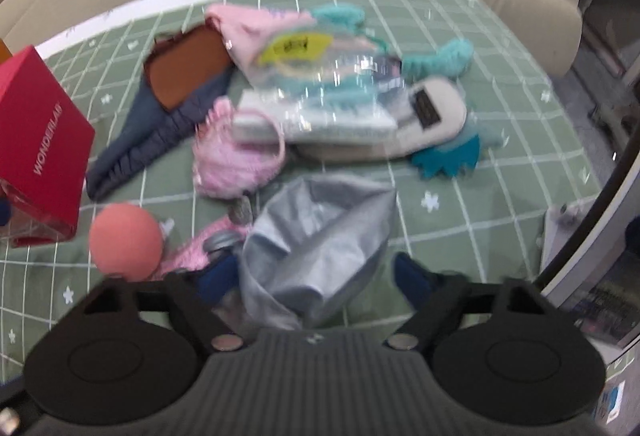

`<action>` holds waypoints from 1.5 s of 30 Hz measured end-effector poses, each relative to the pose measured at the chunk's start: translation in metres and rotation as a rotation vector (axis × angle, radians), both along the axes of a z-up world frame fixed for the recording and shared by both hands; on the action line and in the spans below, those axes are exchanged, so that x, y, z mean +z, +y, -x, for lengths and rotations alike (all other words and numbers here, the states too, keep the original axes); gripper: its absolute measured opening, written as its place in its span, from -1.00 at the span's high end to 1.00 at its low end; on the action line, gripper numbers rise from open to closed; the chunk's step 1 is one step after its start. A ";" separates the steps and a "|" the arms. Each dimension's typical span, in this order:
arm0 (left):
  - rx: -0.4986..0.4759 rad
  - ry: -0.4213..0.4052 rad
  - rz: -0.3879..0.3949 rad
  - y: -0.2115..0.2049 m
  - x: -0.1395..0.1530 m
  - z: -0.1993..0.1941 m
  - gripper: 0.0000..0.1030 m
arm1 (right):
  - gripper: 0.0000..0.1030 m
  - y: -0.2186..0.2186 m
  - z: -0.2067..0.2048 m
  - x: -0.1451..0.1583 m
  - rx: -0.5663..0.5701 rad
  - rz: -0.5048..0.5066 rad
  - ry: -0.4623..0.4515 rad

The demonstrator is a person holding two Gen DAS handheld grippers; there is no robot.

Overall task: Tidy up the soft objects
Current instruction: 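Grasp the grey satin bag with the right tool while the left tool grasps the pink ball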

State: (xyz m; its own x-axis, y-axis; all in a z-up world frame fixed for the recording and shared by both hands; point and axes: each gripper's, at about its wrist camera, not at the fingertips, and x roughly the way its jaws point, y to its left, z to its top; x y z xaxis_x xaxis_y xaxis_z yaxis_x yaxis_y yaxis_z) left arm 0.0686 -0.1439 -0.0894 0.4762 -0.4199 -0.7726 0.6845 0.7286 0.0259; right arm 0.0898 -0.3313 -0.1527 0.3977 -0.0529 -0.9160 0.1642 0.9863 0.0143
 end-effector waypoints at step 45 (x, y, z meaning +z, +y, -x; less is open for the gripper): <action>0.049 -0.001 -0.110 -0.031 -0.059 -0.036 -0.01 | 0.96 -0.003 0.023 0.019 0.038 -0.036 -0.100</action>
State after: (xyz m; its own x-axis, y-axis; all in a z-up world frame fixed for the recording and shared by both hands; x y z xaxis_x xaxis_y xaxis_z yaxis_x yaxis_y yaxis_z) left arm 0.1045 -0.1746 -0.1488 0.4944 -0.3092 -0.8124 0.6484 0.7537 0.1078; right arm 0.0667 -0.3338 -0.1335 0.4882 -0.0039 -0.8727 0.1223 0.9904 0.0639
